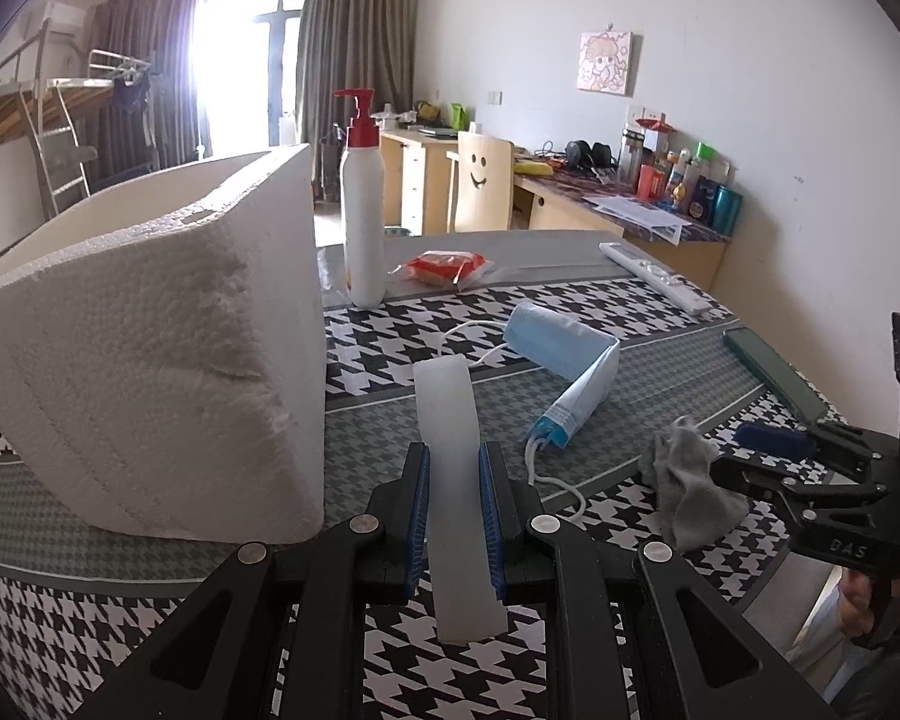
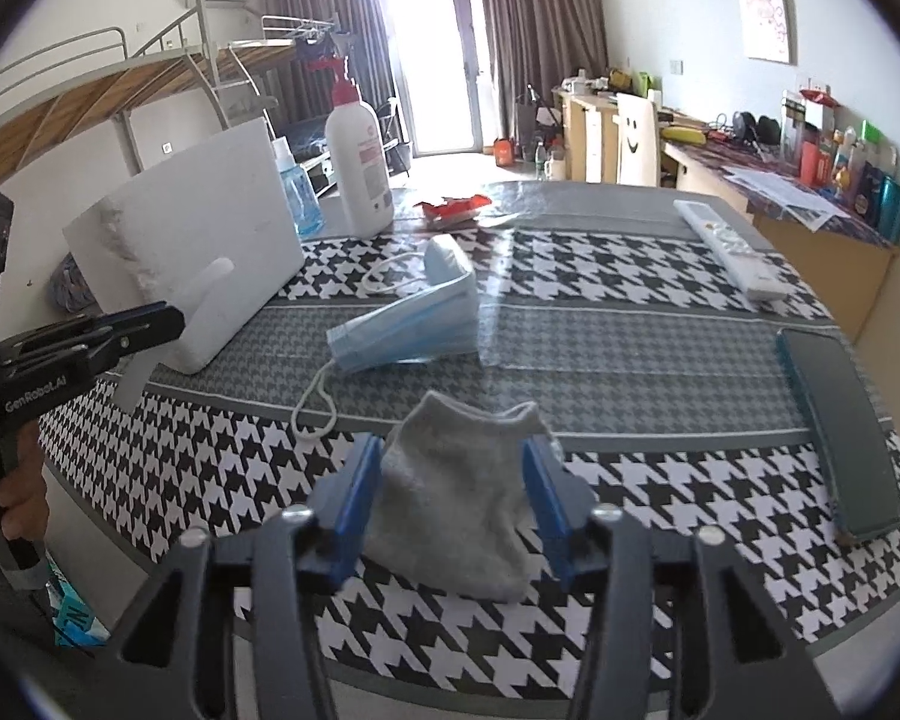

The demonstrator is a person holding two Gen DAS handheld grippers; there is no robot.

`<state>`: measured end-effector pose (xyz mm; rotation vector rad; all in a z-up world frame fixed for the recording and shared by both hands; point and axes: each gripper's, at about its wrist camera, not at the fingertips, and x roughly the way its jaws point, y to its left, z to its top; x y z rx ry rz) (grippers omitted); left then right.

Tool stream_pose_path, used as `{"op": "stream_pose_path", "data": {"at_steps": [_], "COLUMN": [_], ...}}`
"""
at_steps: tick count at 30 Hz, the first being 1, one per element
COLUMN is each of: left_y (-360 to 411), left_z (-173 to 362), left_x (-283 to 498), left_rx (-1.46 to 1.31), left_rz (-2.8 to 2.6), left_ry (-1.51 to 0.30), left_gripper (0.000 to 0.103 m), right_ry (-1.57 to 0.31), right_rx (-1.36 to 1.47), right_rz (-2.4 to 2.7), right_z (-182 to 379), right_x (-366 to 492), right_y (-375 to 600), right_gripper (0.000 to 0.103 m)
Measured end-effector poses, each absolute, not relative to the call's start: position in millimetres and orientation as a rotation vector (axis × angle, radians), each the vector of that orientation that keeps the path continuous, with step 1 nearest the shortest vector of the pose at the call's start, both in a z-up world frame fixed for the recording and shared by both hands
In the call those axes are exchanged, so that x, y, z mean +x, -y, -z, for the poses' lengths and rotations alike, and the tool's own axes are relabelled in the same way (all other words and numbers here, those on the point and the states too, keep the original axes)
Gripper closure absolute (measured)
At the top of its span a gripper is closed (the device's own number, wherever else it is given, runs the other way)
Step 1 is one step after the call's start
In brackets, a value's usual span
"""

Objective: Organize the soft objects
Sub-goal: 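Carry the white strip and grey sock with both tools toward the white foam box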

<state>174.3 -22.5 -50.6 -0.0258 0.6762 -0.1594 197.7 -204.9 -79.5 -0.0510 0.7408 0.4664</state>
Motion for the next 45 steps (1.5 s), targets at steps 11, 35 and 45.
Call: {"op": "stream_pose_path", "data": {"at_steps": [11,35,45], "left_y": [22,7,-3], "left_z": [50,33,20], "left_x": [172,147,133], "left_rx": [-0.023,-0.010,-0.027], "left_rz": [0.162,0.152,0.158], "left_ry": [-0.673,-0.619,-0.587], "left_gripper": [0.085,0.085,0.085], "right_ry": [-0.829,-0.670,-0.617], "right_rx": [-0.117,-0.064,-0.021], "right_rz": [-0.479,-0.448,-0.517], "right_z": [107,54,38], "right_x": [198,186,182], "right_y": [186,204,200], "right_gripper": [0.085,0.093,0.093]}}
